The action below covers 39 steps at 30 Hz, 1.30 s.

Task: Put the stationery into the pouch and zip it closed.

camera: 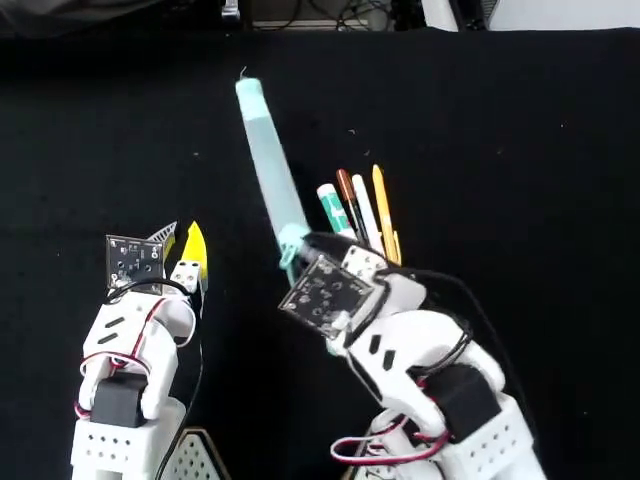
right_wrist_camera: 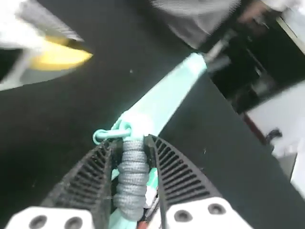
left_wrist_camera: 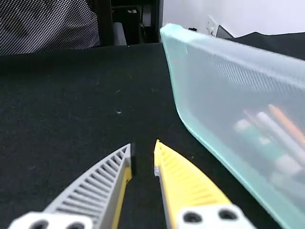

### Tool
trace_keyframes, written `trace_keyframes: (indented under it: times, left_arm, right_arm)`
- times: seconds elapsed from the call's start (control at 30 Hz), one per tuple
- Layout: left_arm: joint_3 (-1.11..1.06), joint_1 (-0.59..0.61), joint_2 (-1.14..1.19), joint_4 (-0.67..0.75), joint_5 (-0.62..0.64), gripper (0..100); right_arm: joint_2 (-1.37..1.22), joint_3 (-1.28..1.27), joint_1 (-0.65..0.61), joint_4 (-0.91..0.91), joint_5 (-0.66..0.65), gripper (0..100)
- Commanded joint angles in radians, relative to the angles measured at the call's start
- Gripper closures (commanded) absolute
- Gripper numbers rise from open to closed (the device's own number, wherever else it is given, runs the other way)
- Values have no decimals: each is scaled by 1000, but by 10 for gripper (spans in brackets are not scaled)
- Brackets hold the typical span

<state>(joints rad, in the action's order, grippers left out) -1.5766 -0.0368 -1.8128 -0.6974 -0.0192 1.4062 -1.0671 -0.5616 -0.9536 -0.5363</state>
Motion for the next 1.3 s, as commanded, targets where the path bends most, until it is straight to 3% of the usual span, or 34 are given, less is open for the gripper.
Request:
trace_keyframes:
  times: [0.0, 0.33, 0.43, 0.57, 0.73, 0.87, 1.07, 1.27]
  left_arm:
    - [8, 10, -5, 25, -3, 905]
    - [8, 10, -5, 25, -3, 905]
    - [8, 10, -5, 25, -3, 905]
    - [8, 10, -5, 21, -3, 905]
    - [8, 10, -5, 18, -3, 905]
    - [8, 10, -5, 18, -3, 905]
    - [16, 15, -5, 17, -3, 905]
    - [56, 127, -5, 17, 2, 905]
  right_arm:
    - [41, -105, -34, 44, 12, 986]
    - [59, -240, -265, -57, -9, 986]
    - [59, -240, -299, -110, -77, 986]
    - [61, -232, -249, -100, -87, 986]
    - [61, -239, -97, 37, -84, 986]
    - [61, -240, -20, 78, -3, 986]
    - [61, -286, -17, 101, 18, 986]
    - [61, -397, -106, 78, -40, 986]
